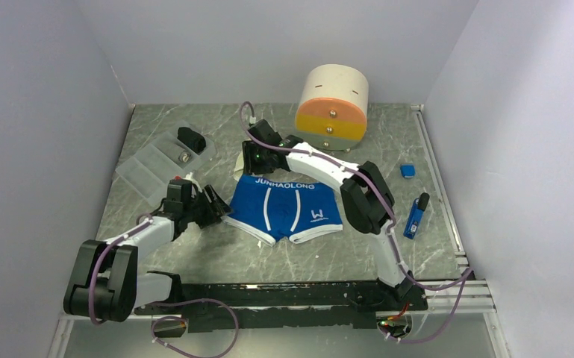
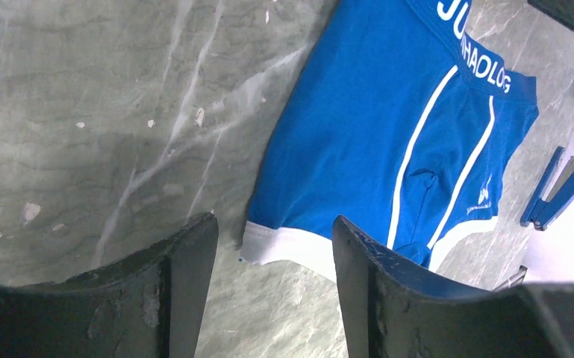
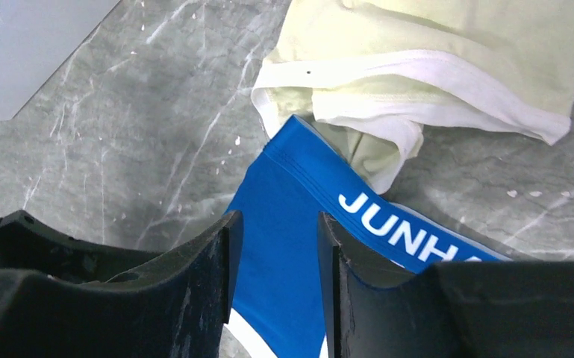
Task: Roll the underwear
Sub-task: Fold the underwear at the center of the board.
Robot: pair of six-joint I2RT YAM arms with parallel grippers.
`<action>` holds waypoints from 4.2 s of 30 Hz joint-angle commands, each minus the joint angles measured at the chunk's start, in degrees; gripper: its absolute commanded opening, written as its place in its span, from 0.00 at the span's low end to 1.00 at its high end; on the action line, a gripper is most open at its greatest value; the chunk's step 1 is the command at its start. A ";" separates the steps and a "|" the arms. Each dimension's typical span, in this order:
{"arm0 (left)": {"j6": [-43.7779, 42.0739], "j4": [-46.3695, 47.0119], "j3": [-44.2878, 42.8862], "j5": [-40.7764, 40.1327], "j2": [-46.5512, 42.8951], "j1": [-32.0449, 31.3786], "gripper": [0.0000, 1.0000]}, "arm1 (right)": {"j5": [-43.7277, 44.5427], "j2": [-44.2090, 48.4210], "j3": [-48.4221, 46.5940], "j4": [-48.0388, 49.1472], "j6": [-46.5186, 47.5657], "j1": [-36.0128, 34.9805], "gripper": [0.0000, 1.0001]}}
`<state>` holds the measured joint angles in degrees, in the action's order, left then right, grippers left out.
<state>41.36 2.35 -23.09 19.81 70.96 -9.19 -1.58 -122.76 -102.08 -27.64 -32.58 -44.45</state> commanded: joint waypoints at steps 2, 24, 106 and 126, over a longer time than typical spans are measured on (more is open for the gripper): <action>-1.13 -4.57 1.01 -1.60 -2.42 0.28 0.62 | 2.60 -2.87 -6.87 -3.03 -0.48 -1.36 0.45; -6.29 -3.19 0.06 2.85 3.32 0.23 0.41 | 6.95 -13.75 -18.93 -8.62 -1.67 -4.16 0.43; 2.45 -6.83 -42.34 -10.27 24.99 -43.79 0.05 | -29.28 25.00 43.28 32.28 -4.12 28.94 0.00; 1.31 -6.98 -55.12 -5.97 38.73 -45.74 0.05 | -18.59 22.47 42.43 21.80 4.27 31.17 0.01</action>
<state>43.13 -5.41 -74.81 12.08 108.25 -54.54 -23.79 -100.20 -58.61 -4.84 -30.96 -13.65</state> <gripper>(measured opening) 0.068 0.014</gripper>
